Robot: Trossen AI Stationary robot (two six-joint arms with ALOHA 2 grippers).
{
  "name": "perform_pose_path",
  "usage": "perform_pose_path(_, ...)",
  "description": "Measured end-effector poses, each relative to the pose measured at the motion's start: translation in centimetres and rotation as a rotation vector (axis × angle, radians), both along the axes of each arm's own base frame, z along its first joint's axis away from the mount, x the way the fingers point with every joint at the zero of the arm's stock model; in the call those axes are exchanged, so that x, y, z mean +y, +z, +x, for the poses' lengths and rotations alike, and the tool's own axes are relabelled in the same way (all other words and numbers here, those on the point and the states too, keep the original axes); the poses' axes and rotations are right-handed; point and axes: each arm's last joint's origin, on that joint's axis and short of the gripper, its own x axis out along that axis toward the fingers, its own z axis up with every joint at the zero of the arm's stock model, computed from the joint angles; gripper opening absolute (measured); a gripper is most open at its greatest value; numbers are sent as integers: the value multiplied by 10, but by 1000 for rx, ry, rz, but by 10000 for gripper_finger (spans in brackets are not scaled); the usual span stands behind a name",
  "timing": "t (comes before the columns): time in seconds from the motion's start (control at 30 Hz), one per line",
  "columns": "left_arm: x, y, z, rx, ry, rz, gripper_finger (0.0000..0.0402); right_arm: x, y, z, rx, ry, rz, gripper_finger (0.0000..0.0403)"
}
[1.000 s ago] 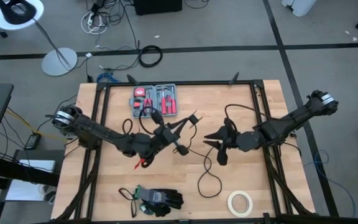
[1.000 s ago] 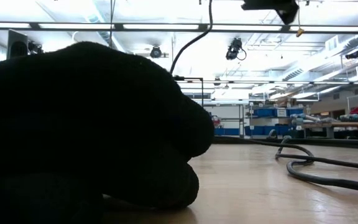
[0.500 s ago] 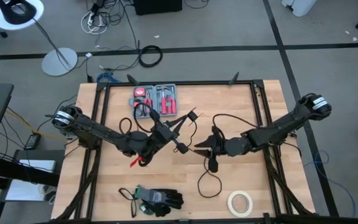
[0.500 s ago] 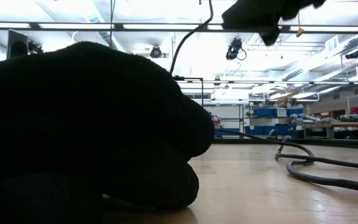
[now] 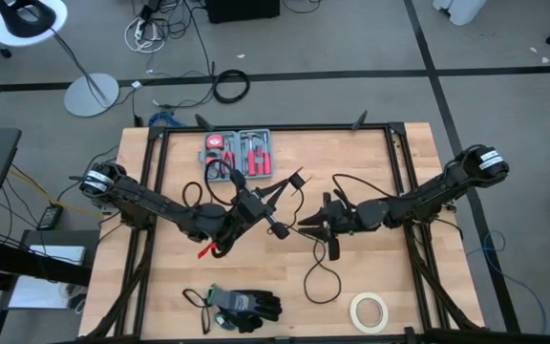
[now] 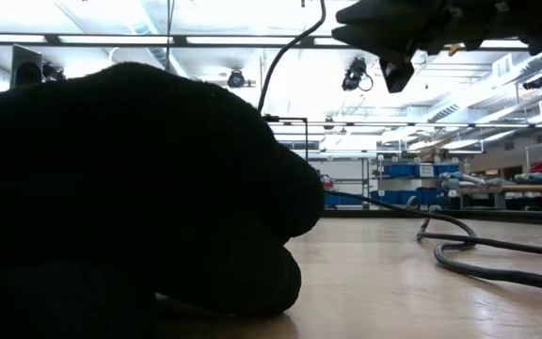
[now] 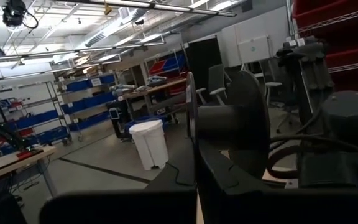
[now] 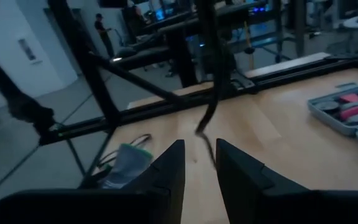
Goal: Coil cords
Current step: Coil the black wire cable into the black spool
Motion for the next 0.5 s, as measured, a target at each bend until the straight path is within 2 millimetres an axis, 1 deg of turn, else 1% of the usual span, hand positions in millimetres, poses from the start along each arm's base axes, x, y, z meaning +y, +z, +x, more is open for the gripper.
perform_pose_path(0.13, 0, -1, 1, 1, -3, 2, 0, 0, 5, 4, -23, 9, 12, 89)
perform_pose_path(0.23, 0, -1, 2, 3, -11, 6, 0, 1, 4, 9, -35, 3, 15, 89)
perform_pose_path(0.5, 0, -2, 2, 2, -14, 6, 0, 4, -8, 30, 4, -5, 3, 89)
